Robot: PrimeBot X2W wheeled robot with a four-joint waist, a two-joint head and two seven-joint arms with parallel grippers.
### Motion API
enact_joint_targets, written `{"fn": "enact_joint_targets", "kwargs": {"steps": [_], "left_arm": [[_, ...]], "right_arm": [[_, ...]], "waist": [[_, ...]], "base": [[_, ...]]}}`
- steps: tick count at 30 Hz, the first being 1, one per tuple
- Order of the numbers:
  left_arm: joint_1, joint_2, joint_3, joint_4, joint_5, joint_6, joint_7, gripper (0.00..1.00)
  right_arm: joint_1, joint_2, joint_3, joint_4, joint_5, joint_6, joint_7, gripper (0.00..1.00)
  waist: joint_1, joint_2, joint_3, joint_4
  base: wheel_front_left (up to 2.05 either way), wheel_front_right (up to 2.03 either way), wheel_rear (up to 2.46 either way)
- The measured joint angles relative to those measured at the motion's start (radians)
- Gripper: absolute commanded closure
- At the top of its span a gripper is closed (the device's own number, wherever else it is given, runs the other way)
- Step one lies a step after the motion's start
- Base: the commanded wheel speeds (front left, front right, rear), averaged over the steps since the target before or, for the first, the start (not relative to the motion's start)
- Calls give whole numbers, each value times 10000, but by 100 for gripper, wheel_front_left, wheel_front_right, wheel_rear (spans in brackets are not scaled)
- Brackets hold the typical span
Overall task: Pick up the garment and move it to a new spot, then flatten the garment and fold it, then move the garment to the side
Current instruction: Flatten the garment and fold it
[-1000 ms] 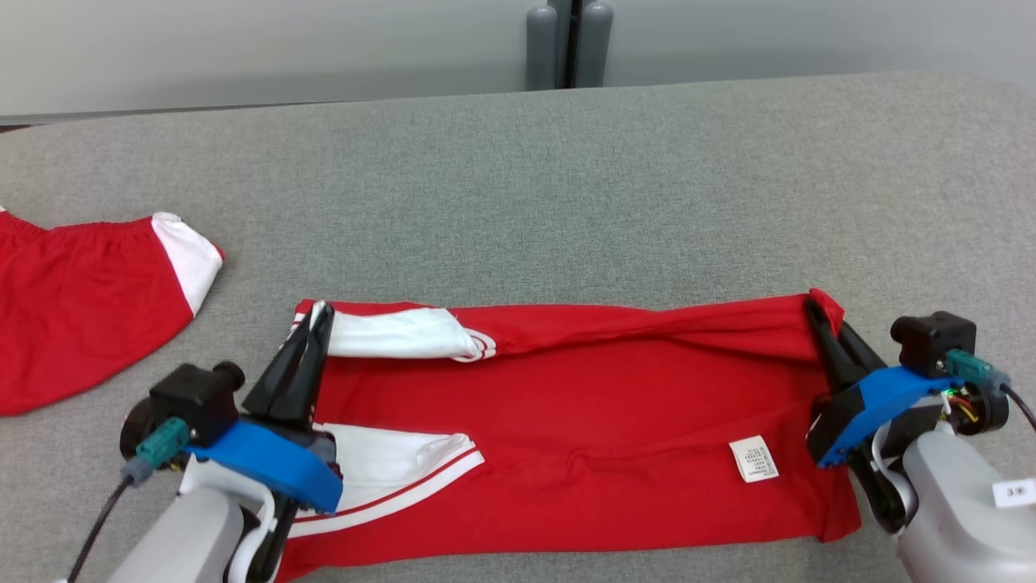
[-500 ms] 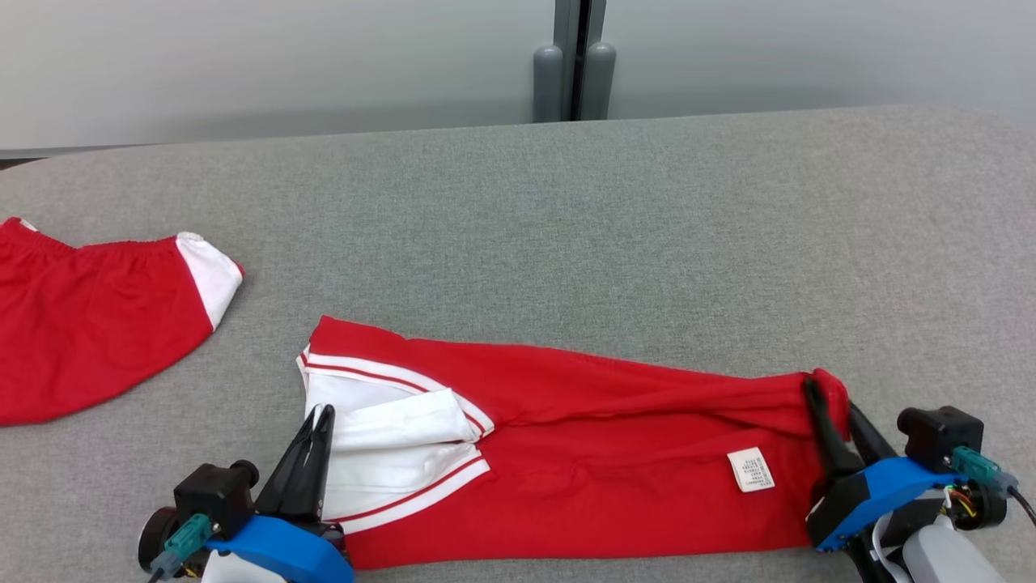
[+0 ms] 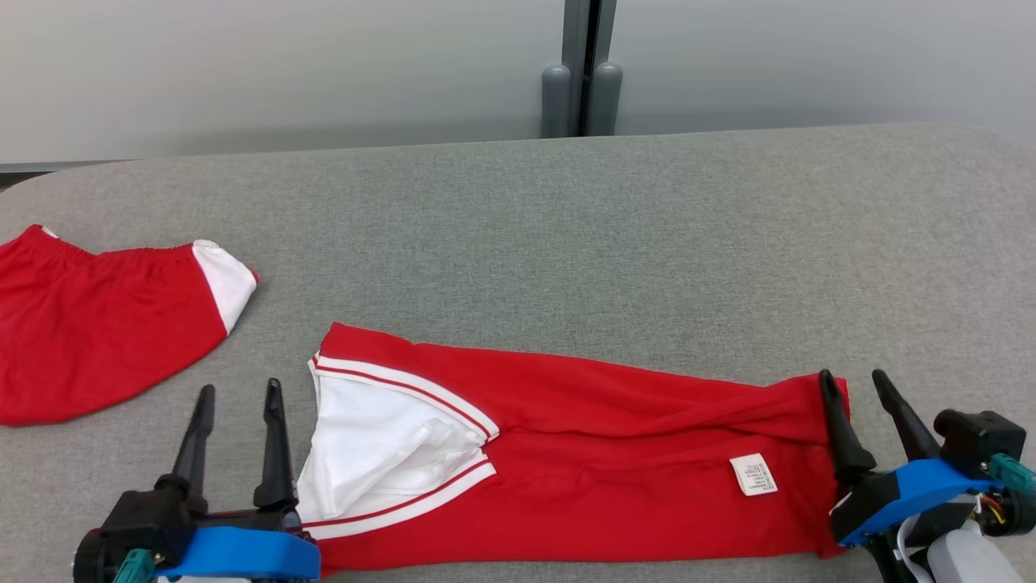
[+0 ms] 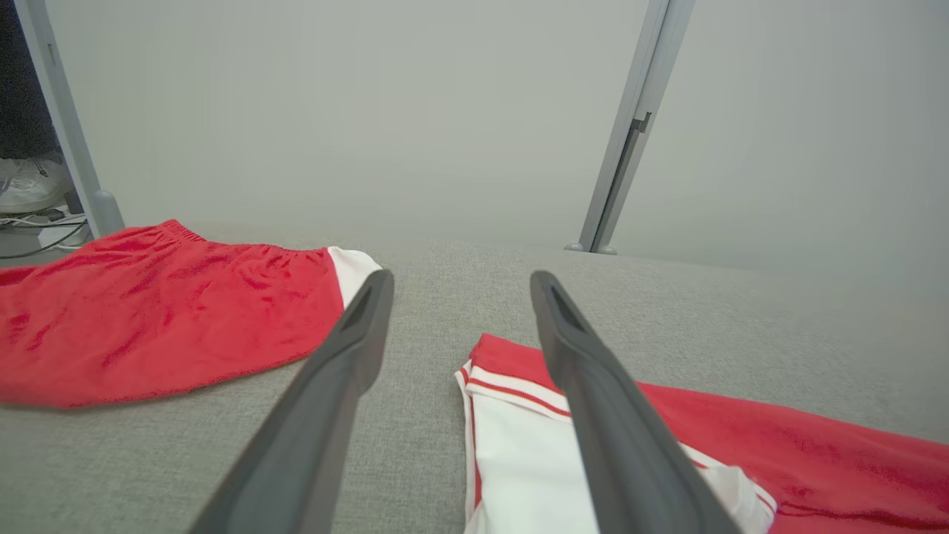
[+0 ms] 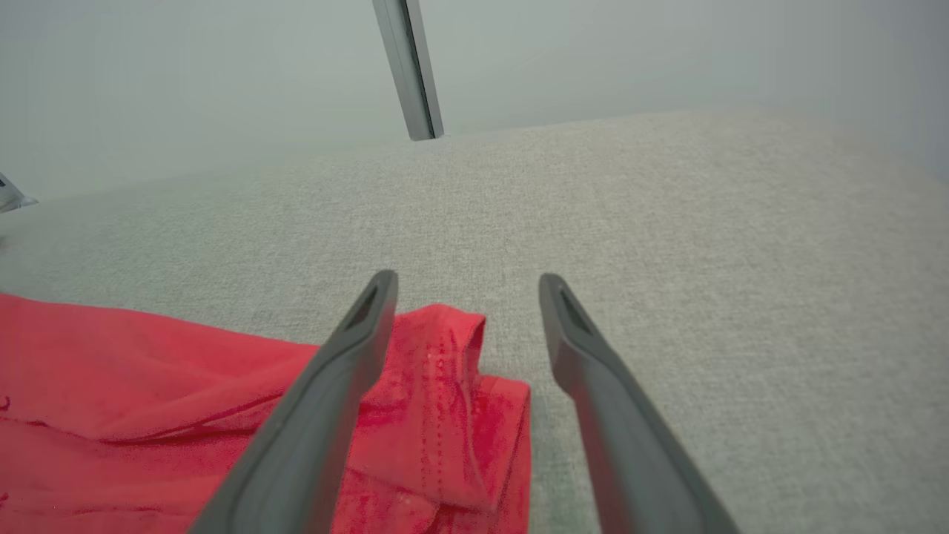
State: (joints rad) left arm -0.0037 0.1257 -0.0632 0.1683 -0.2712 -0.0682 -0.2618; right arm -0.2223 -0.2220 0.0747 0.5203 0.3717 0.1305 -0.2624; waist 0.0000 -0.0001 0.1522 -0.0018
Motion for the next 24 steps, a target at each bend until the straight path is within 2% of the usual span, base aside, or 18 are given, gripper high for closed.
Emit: {"fn": "enact_joint_targets", "kwargs": {"steps": [4, 9, 18, 19, 20, 21, 22, 24], "left_arm": [[221, -422, 796, -491, 740, -29, 0, 0], [400, -665, 1371, -740, 1327, -21, 0, 0], [510, -736, 1672, -662, 1743, 153, 0, 0], [534, -738, 1651, -639, 1749, 186, 0, 0], [561, -744, 1632, -623, 1756, 238, 0, 0], [592, -742, 1620, -598, 1785, 261, 0, 0], [607, -744, 1597, -560, 1866, 314, 0, 0], [631, -746, 1595, -533, 1927, 359, 0, 0]], "right_arm": [[-190, 50, 38, 986, 65, 0, 0, 0], [-327, 245, 234, 2178, 357, 0, 2, 0], [-684, 462, 782, 3185, 892, -2, -73, 0], [-714, 489, 853, 3225, 999, -2, -75, 2], [-727, 516, 930, 3241, 1101, -10, -75, 46], [-726, 545, 997, 3237, 1202, -12, -73, 80], [-725, 566, 1058, 3227, 1323, -12, -75, 100], [-715, 569, 1135, 3168, 1488, -2, -61, 100]], "waist": [[0, 0, -12, 114], [0, 1, -9, 204], [0, 1, 28, 109], [0, 1, 17, 103], [0, 0, 3, 91], [0, 1, -15, 84], [0, 1, -35, 80], [0, 1, -67, 61]], "base": [[0, 0, 0], [0, 0, 0], [0, 0, 0], [0, 0, 0], [0, 0, 0], [0, 0, 0], [0, 0, 0], [0, 0, 0]]}}
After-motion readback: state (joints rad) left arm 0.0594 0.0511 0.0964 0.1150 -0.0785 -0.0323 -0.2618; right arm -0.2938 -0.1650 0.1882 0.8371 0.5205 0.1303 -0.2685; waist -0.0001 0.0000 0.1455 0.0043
